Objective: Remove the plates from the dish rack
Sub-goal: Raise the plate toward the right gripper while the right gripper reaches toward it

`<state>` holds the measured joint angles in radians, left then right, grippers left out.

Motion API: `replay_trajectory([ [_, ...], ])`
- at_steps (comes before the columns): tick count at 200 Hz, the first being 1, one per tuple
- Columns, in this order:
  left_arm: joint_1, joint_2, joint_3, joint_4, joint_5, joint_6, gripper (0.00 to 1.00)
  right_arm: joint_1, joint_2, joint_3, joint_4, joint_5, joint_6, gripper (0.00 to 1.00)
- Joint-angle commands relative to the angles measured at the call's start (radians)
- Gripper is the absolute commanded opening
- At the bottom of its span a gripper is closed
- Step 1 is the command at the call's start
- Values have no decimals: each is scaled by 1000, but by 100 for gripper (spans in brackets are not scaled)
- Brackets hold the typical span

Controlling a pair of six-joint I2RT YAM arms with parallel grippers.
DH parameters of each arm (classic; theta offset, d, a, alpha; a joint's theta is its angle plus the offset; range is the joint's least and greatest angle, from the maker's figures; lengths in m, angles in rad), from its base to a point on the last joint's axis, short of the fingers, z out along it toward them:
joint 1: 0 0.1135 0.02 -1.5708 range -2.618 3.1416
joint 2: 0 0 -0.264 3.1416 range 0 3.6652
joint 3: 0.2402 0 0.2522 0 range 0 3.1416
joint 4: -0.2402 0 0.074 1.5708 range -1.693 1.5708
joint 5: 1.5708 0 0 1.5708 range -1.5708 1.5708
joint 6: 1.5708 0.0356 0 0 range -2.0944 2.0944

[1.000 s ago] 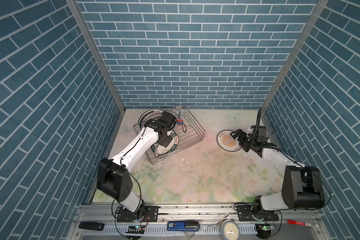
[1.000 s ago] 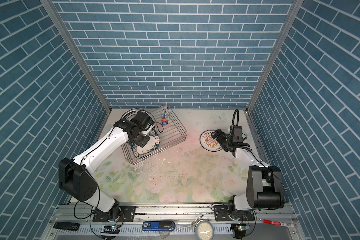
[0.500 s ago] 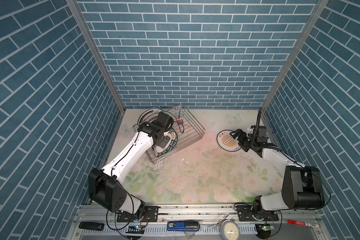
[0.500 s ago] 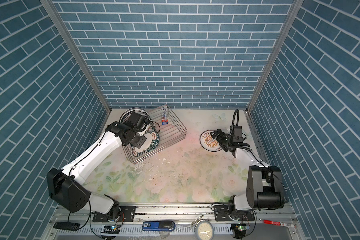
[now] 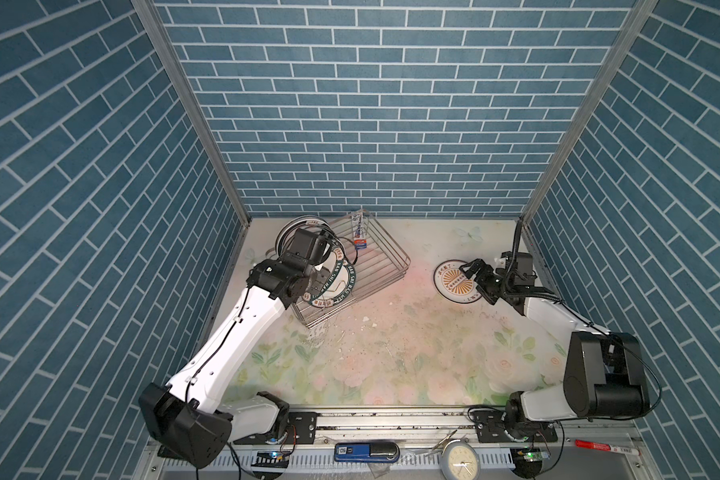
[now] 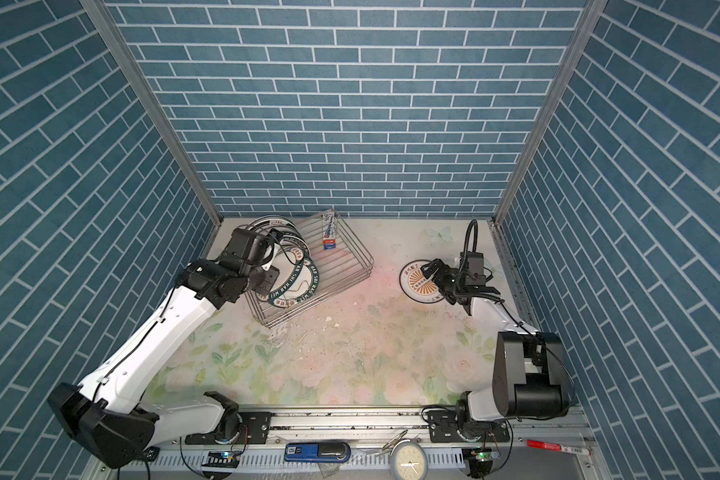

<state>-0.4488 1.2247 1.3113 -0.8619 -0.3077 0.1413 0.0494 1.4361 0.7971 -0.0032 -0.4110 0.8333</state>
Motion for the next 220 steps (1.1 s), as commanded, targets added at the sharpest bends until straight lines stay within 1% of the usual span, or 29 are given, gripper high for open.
replay_trajectory([
  [1, 6, -61, -22, 87, -13, -18, 0, -5, -29, -32, 21, 10, 10, 99],
  [14, 6, -86, -24, 99, 23, -28, 0, -5, -37, -39, 34, 12, 0, 99],
  [32, 7, -124, -17, 109, 123, -57, 0, -2, -64, -54, 51, 24, -22, 99],
  [59, 6, -165, -23, 160, 274, -103, 0, -2, -111, -113, 180, 2, 7, 99],
  [76, 7, -159, -19, 194, 360, -130, 0, -2, -120, -161, 339, -58, 59, 99],
  [91, 6, -122, 4, 192, 461, -153, 0, 4, -118, -205, 521, -114, 109, 99],
  [108, 6, -74, 15, 201, 542, -187, 0, 17, -118, -261, 755, -161, 171, 99],
  [123, 10, -43, 10, 232, 616, -221, 0, 38, -121, -274, 872, -201, 196, 99],
  [160, 28, 51, 31, 297, 815, -317, 0, 134, -117, -250, 940, -256, 162, 99],
  [182, 45, 87, 24, 354, 885, -378, 0, 199, -92, -242, 998, -279, 145, 99],
  [206, 83, 104, -28, 477, 979, -481, 0, 240, -61, -234, 1047, -301, 151, 99],
  [220, 103, 124, -40, 512, 1034, -519, 0, 258, -46, -233, 1056, -304, 153, 99],
])
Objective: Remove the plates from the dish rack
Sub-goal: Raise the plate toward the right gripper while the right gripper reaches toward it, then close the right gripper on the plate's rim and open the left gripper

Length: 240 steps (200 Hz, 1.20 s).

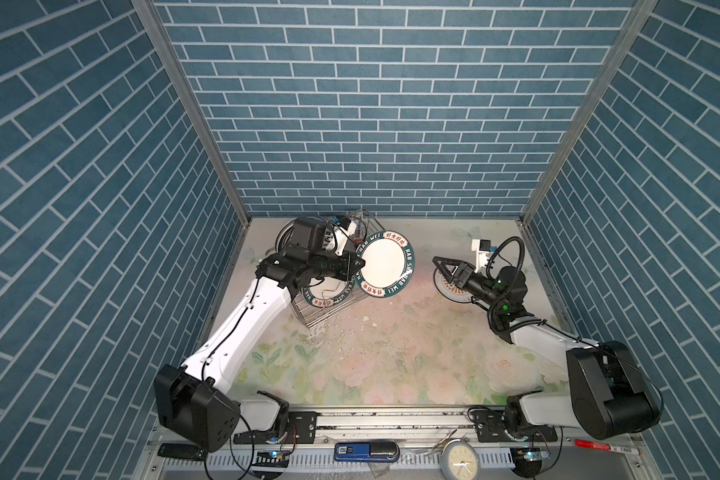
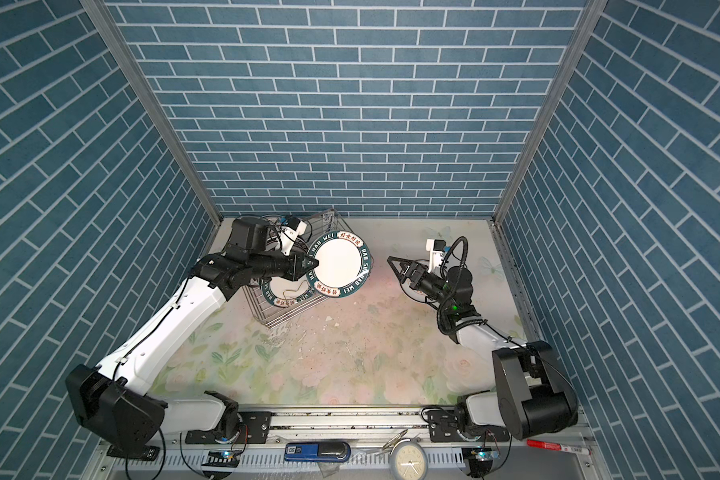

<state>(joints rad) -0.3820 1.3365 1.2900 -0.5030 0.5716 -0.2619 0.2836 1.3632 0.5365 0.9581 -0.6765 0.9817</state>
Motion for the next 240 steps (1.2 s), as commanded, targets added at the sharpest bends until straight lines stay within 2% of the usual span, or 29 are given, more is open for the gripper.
replay_trajectory([
  [1, 37, 14, -19, 153, 158, -116, 0, 25, 28, 30, 95, -39, 5, 99],
  [40, 45, 43, -14, 134, 177, -106, 0, 64, 104, 45, 209, -72, 57, 93],
  [74, 50, 68, -29, 159, 217, -134, 0, 81, 155, 53, 249, -76, 73, 80],
  [108, 50, 109, -37, 157, 243, -149, 0, 100, 194, 62, 324, -81, 97, 72],
  [139, 51, 131, -34, 145, 244, -142, 0, 108, 199, 71, 311, -84, 95, 67],
  [240, 40, 191, -45, 159, 249, -173, 0, 137, 235, 111, 298, -92, 114, 37],
])
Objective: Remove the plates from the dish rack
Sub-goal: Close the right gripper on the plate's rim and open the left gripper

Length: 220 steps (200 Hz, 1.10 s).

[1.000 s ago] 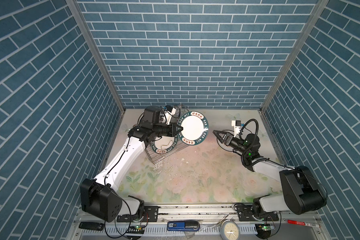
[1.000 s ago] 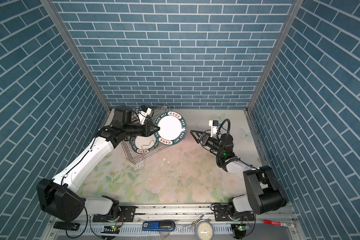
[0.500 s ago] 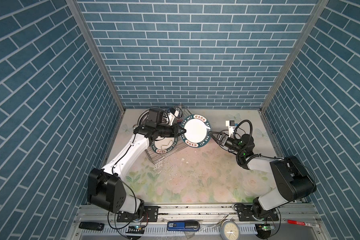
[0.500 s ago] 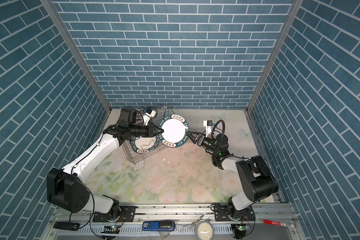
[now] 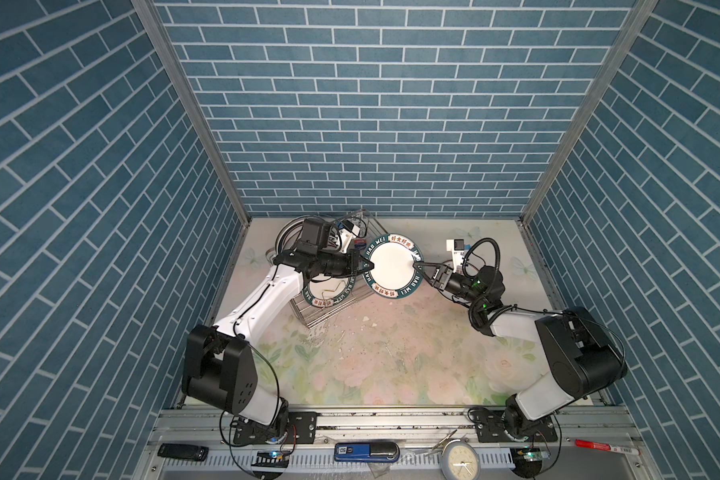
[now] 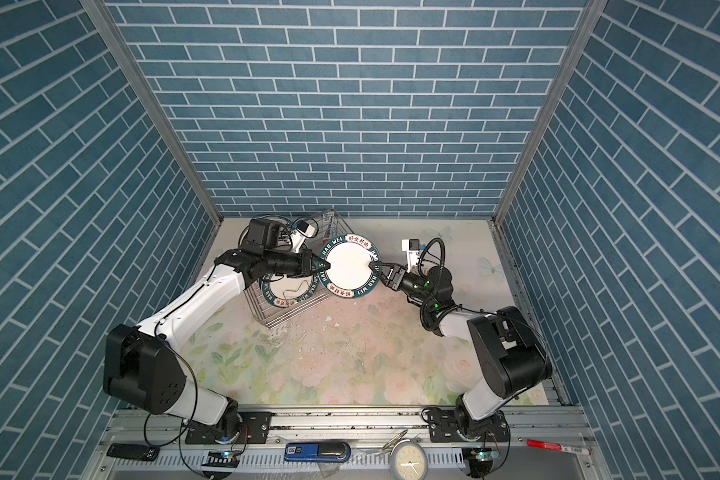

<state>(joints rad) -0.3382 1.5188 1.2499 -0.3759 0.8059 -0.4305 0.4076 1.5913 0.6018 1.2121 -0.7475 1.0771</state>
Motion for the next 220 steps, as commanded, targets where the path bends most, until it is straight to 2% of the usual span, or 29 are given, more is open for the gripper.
replay_trajectory([
  [1, -4, 9, -4, 32, 15, -4, 0, 13, 8, 46, 44, -21, 18, 36],
  [90, -35, 46, 11, 13, 30, 6, 0, 37, 40, 81, 40, -47, 30, 16],
  [114, -35, 47, 14, 13, 27, 9, 7, 40, 42, 84, 38, -52, 29, 6],
  [128, -34, 52, 17, 8, 24, 12, 17, 42, 41, 85, 38, -55, 28, 0],
  [183, -34, 28, 18, 8, 5, 21, 34, 40, 10, 90, -8, -56, -1, 0],
  [220, -34, -28, 13, 3, -35, 44, 38, 34, -114, 114, -271, -13, -160, 0],
])
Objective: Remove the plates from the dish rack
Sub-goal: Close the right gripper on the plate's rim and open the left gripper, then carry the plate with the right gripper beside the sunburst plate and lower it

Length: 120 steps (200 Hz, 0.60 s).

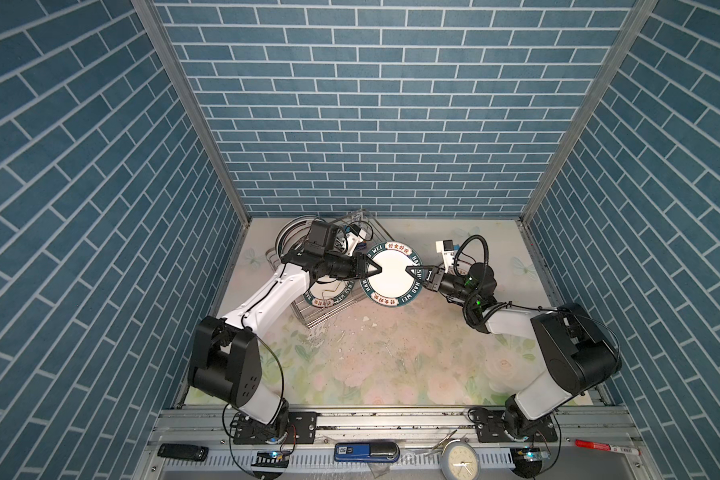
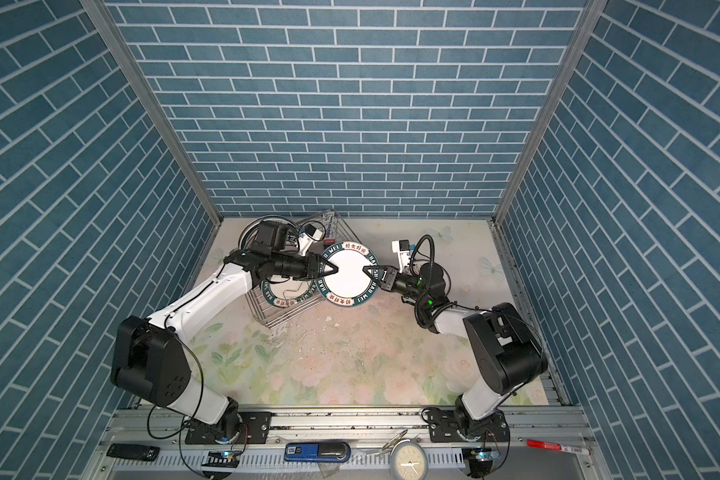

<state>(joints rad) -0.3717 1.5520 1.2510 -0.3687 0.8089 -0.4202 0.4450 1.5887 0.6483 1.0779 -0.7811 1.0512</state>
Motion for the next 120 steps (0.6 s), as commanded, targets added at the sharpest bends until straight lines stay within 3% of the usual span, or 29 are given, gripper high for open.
replay_trajectory([
  [1, 0, -63, 11, -5, -39, 35, 39, -3, -117, 68, -148, 22, -140, 0],
  [29, 1, -121, 21, -68, -164, 83, 40, -12, -266, 95, -436, 115, -314, 0],
  [55, 7, -203, 25, -133, -387, 143, 44, -21, -402, 122, -682, 260, -447, 0],
  [93, 34, -320, -11, -142, -637, 176, 48, -56, -588, 114, -854, 507, -507, 0],
  [120, 54, -345, -20, -152, -715, 181, 54, -75, -696, 90, -954, 743, -522, 0],
])
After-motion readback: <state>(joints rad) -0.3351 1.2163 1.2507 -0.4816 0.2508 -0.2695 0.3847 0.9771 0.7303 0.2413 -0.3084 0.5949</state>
